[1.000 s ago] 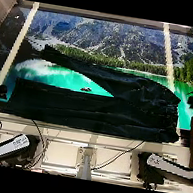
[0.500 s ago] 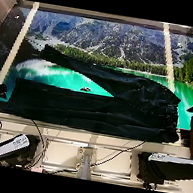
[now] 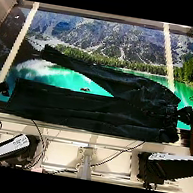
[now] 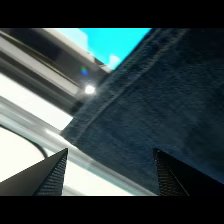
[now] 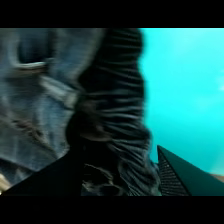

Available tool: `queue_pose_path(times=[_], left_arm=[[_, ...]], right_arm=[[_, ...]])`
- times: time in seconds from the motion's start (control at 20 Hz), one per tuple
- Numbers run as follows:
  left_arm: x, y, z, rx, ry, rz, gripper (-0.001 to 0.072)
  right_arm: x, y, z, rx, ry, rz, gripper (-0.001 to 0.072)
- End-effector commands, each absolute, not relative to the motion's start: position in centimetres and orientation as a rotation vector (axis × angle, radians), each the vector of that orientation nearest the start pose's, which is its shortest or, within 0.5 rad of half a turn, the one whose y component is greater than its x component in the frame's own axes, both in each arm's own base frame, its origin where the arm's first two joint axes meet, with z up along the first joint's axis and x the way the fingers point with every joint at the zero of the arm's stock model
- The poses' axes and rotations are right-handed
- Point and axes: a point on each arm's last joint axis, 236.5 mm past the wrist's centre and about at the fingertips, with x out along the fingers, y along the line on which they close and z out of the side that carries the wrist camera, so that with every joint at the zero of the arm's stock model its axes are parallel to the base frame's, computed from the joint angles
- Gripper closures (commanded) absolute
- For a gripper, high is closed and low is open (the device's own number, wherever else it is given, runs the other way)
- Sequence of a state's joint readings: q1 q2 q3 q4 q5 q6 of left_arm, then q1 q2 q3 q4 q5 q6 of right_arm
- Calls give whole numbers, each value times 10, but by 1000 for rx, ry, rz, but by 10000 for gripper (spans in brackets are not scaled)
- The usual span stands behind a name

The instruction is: Fold the clothes and pants, and hang the long-sleeved shirts on hangers.

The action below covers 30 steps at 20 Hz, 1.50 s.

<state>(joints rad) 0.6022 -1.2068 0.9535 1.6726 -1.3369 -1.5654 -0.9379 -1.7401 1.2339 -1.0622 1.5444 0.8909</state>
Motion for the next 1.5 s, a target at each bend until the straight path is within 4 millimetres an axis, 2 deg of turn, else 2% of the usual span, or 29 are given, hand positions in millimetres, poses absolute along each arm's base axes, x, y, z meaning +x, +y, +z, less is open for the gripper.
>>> queue_pose_path(times=[0.0, 0.05, 0.2, 0.3, 0.45, 0.55, 0.65, 1.0, 1.1, 1.3, 1.45], left_arm=[[228, 168, -39, -440, 1549, 493, 101], [229, 167, -39, -445, 1547, 489, 101], [231, 164, -39, -458, 1543, 481, 101], [231, 164, -39, -459, 1543, 481, 101], [231, 164, -39, -458, 1543, 481, 101], [231, 164, -39, -458, 1543, 481, 101], [231, 164, -39, -458, 1543, 481, 101], [231, 164, -39, -458, 1543, 481, 101], [231, 164, -39, -459, 1543, 481, 101], [231, 164, -39, -459, 1543, 481, 101], [231, 164, -39, -459, 1543, 481, 101]], right_arm=[[278, -163, -91, 843, 1399, 327, 183], [278, -164, -92, 838, 1397, 325, 99], [278, -164, -91, 834, 1397, 330, 31], [278, -167, -90, 816, 1400, 328, 33], [271, -168, -78, 788, 1433, 374, 34], [268, -178, -75, 741, 1454, 358, 35], [267, -177, -72, 739, 1454, 365, 36], [263, -180, -74, 724, 1475, 349, 34], [271, -178, -77, 709, 1462, 343, 34], [280, -154, -93, 631, 1500, 392, 26], [286, -147, -100, 551, 1526, 406, 33]])
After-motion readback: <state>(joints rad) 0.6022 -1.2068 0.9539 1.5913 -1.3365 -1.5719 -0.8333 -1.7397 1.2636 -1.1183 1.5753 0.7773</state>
